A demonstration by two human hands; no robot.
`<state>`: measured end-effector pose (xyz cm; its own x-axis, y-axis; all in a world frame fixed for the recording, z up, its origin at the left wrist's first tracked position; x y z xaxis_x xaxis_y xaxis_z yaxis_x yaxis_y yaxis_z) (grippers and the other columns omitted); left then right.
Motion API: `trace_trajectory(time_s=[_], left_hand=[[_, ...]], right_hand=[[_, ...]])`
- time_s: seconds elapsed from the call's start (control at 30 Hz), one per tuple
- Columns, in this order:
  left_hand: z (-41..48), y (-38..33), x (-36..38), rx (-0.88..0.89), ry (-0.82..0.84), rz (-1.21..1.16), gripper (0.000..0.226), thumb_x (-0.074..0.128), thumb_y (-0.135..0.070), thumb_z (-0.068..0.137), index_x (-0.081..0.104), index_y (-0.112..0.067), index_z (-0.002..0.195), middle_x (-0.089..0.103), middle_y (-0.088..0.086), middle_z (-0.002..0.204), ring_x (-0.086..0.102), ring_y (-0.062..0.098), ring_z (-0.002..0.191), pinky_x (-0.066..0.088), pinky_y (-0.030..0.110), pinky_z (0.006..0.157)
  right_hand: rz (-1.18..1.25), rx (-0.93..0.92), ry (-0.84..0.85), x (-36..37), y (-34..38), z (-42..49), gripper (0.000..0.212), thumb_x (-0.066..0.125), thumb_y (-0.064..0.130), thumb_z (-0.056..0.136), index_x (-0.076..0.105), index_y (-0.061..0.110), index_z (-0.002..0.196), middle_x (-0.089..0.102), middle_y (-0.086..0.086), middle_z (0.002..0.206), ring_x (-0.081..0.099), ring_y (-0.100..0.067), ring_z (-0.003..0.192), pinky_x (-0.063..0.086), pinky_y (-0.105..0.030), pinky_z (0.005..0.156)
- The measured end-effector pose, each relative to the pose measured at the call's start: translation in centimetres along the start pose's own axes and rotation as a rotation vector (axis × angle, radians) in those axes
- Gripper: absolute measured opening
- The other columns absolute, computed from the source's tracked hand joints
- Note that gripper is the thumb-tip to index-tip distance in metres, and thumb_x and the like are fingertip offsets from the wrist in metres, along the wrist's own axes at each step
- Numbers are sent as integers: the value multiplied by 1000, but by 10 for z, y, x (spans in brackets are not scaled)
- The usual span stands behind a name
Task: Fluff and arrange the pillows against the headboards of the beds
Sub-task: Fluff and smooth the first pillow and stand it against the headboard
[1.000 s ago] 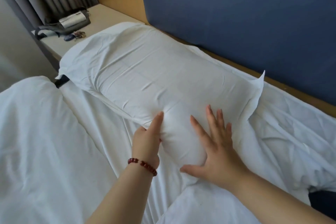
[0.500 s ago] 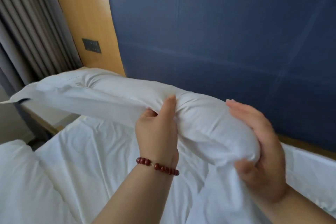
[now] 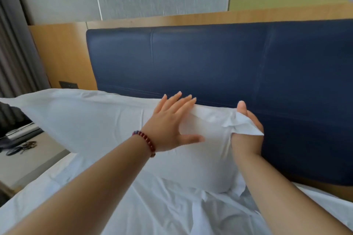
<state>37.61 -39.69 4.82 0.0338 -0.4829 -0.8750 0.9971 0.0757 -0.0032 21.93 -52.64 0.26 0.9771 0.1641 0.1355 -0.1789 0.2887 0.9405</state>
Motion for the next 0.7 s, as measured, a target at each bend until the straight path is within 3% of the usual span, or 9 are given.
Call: trace_trajectory(time_s=[0.07,0.13,0.2,0.3,0.37,0.47,0.57,0.7], left_hand=[[22,6,22,10,117,111,119,22,-97,60,11,-27,155,17,-9,161,3,14,150,-5,44,121],[44,12,36,7,151,134,126,20,-101,51,10,-28,154,22,-8,159,12,17,148,-3,40,121],[64,15,47,-2,188,162,132,20,-105,44,11,-30,153,27,-9,156,21,18,144,5,40,120],[88,18,64,-8,231,207,134,28,-105,39,16,-31,150,33,-9,152,29,20,140,17,41,118],[100,19,72,-14,256,220,131,34,-103,39,20,-32,148,38,-10,149,36,20,136,24,40,114],[114,27,81,-29,284,213,124,40,-101,37,33,-33,140,51,-12,136,48,18,124,34,38,105],[128,29,93,-25,324,226,113,44,-101,33,45,-33,123,60,-14,114,56,14,104,39,33,91],[142,23,107,-5,300,272,105,42,-102,34,50,-31,109,59,-15,99,48,11,84,36,29,84]], right_hand=[[12,145,6,3,-11,15,50,46,62,92,50,23,61,50,18,56,48,-2,52,38,-23,56],[65,190,15,0,-13,23,36,44,58,93,69,33,88,66,27,84,63,-4,85,43,-25,72],[87,-55,38,-7,11,24,32,42,52,92,66,41,110,61,36,109,56,3,111,41,-20,90],[-188,-547,185,7,49,18,47,41,56,92,56,32,130,46,13,143,38,1,133,28,-12,105],[-512,-657,257,26,44,30,59,46,65,87,55,30,134,43,9,147,35,-9,136,27,-25,109],[-952,-612,349,40,5,61,75,52,72,81,46,29,142,40,9,148,26,-15,140,31,-37,106],[-933,-589,387,37,-22,79,86,59,74,74,42,27,143,39,7,145,26,-16,138,38,-39,103],[-750,-427,389,27,-52,94,97,64,76,62,35,36,146,25,7,152,27,-16,136,35,-34,107]])
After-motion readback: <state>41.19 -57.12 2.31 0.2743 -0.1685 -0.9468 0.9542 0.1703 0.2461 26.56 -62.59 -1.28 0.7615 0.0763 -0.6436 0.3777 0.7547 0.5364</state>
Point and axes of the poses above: each hand's wrist, its own z-axis towards the middle knuckle, its own x-axis out of the palm, y = z × x, the point moved 10 cm from there along z, towards the middle knuckle
